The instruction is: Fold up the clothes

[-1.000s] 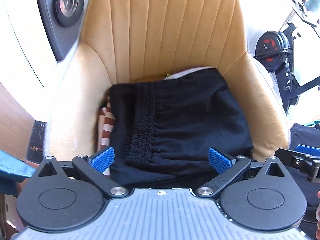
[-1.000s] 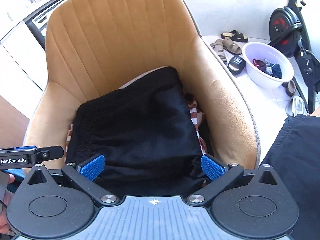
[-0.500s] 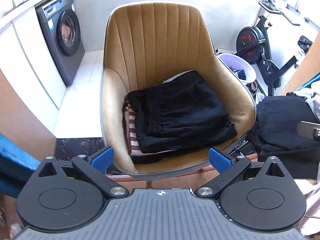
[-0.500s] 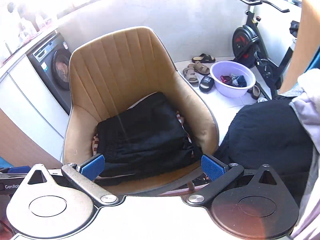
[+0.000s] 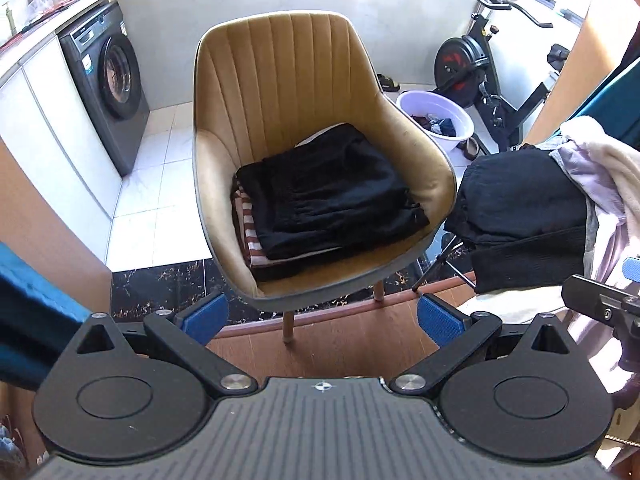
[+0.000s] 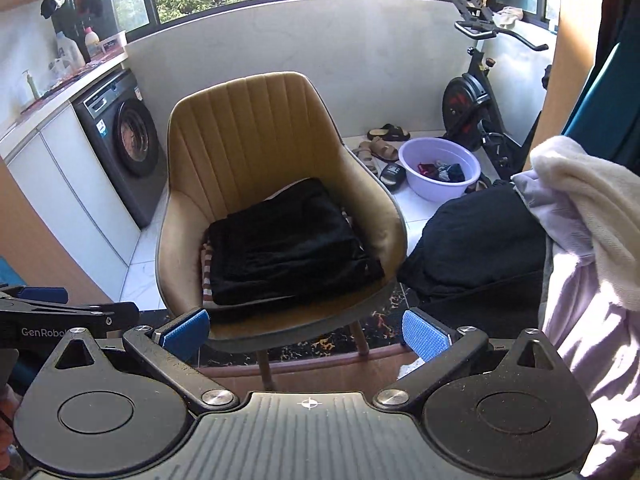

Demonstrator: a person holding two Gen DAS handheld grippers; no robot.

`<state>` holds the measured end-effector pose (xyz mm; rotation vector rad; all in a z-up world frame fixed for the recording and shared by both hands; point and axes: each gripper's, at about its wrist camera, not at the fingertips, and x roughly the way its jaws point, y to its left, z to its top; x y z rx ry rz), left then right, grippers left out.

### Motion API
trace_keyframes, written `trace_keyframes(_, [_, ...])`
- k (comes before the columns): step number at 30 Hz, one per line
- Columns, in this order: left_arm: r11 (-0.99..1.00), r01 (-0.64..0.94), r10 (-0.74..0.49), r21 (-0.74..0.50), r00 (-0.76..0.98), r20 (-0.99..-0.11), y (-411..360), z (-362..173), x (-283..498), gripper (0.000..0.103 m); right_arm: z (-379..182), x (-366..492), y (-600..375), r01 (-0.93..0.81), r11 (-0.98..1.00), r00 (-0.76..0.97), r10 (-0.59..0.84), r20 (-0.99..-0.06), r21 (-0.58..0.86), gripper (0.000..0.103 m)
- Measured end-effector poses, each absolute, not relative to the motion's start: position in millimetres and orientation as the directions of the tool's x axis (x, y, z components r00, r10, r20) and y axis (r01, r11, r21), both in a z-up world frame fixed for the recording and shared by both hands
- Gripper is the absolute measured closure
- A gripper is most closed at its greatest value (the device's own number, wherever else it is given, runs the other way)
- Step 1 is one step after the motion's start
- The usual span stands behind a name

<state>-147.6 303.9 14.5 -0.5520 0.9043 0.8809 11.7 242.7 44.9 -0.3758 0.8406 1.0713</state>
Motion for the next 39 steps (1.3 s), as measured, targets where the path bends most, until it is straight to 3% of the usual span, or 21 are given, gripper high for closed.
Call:
trace_keyframes(15, [0.487, -0.871, 0.412, -0.067, 0.297, -0.861, 253.1, 25.9, -146.5, 0.000, 40.2, -20.0, 195.2, -0.889, 0.457, 0.280, 0.584, -0.762, 0.024, 0.001])
trace_keyframes(39, [0.476, -0.878, 0.448, -0.043, 0.284, -0.848, 227.1, 36.2, -132.7, 0.000, 39.2, -6.5, 169.9, -0.889, 0.455, 0.268, 0.620, -0.738, 0.059, 0.001])
